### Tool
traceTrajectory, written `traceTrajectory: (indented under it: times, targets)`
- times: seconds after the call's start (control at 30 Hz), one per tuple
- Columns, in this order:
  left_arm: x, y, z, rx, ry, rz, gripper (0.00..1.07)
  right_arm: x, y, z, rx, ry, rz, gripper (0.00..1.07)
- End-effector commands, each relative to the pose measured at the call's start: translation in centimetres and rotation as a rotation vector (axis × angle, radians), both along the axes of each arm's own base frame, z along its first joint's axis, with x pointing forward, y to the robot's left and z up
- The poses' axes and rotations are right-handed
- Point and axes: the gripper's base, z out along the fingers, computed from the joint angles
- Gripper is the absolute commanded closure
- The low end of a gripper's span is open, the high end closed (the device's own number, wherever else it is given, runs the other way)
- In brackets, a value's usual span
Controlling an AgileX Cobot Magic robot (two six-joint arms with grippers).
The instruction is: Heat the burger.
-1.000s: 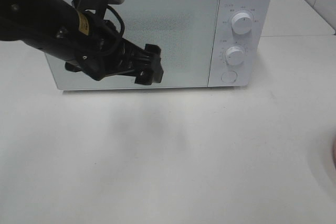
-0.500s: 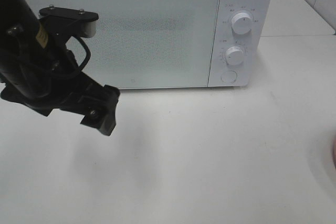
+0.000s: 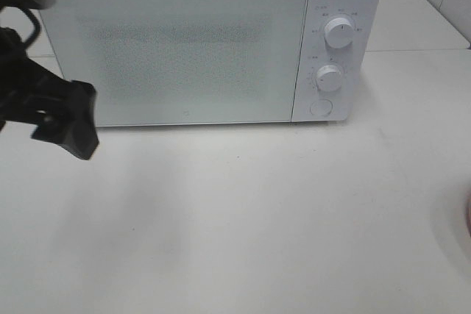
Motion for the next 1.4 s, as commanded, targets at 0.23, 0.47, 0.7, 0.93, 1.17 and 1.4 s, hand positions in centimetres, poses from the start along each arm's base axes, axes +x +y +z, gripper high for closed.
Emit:
traceTrajectory:
  times: [0.23,0.47,0.7,0.93,1.17,1.4]
  targets:
    - [-0.1,9.0,2.8,-0.079,0.006,0.194,0.06,-0.3,0.0,-0.1,0.012,-0.024,-0.008,0.41]
    - [-1.8,12.5,3.8,-0.092,0.004,0.391,0.06,-0.3,0.0,-0.1,0.012,-0.024,-0.008,0.41]
    - [-6.2,13.3,3.2,-0.053,-0.029,0.431,0.06,-0.3,0.0,-0.1,0.012,-0.024,-0.008,0.41]
    - [-10.6,13.3,2.2,-0.042,-0.137,0.406,0.06,-0.3,0.0,-0.1,0.012,-0.024,-0.008,0.41]
    - [-13.8,13.3,1.6,-0.041,-0.265,0.362,0.06,-0.3,0.0,-0.1,0.012,-0.024,-0.008,0.41]
    - [-16.3,13.2,-0.5,-0.056,-0.363,0.362,0.06,-0.3,0.0,-0.1,0.012,-0.024,-0.008,0.41]
